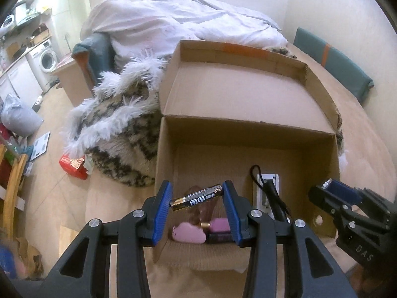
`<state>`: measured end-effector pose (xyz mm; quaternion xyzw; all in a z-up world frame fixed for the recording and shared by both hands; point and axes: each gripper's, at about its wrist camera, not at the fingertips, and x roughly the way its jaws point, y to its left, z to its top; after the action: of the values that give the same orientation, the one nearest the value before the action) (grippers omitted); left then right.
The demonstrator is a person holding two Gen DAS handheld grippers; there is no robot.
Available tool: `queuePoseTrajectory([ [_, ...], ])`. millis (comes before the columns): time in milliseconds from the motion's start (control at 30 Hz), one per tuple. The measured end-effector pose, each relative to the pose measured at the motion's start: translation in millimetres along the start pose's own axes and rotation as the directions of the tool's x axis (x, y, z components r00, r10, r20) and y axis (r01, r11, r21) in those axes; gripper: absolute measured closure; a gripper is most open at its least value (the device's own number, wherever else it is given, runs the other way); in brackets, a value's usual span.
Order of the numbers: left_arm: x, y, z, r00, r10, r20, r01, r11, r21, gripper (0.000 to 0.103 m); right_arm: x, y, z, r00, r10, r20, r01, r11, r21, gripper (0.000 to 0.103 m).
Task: Organize rigid objects
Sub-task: 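Carry both held batteries up and over into the cardboard box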
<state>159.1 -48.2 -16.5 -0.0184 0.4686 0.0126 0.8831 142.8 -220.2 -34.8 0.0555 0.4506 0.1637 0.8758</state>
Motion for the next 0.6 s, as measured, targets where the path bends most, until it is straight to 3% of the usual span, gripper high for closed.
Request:
queuePoseTrajectory([
  [333,47,-4,-4,0.997,0.027,-0.07,-0.025,0.999,0.026,0.064,39,-11,16,0.997,-0.031,-0.068,0.033,0.999,0.017,0.058],
  [600,60,2,-9,0.995,0.019,-0.101,-0.019,1.0,-0.001,0.064,65,-12,4,0.986,-0.043,-0.163,0.049,0.998,0.031,0.057],
])
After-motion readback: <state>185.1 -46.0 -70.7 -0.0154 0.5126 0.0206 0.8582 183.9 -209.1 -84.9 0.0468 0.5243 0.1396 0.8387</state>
